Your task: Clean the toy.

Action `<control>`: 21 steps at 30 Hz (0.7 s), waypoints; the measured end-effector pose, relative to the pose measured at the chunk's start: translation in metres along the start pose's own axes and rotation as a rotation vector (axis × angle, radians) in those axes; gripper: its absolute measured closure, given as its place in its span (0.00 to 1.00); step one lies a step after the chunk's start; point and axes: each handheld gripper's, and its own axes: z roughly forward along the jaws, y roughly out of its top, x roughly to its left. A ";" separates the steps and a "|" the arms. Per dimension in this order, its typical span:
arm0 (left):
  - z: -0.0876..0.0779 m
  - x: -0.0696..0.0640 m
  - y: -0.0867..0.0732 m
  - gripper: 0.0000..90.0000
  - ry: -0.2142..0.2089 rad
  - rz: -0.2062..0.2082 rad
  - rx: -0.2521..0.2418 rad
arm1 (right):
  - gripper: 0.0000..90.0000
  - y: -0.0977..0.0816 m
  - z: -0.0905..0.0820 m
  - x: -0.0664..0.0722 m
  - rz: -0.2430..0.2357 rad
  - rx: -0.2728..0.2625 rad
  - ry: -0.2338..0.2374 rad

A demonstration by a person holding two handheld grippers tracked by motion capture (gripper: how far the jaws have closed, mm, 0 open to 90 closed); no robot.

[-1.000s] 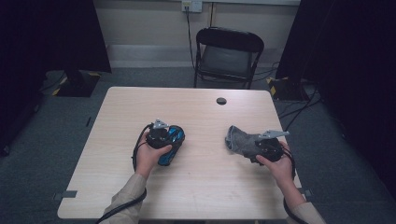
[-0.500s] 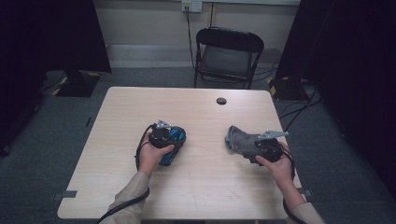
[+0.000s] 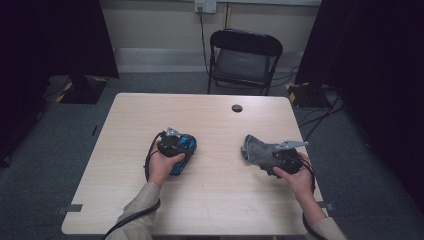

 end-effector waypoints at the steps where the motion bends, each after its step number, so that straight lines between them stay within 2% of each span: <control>1: 0.000 0.000 0.000 0.28 0.001 0.001 0.003 | 0.24 0.000 0.000 0.000 0.000 0.001 0.002; 21: 0.003 0.000 -0.003 0.28 0.031 0.002 0.029 | 0.24 -0.001 0.000 0.001 0.003 -0.002 0.002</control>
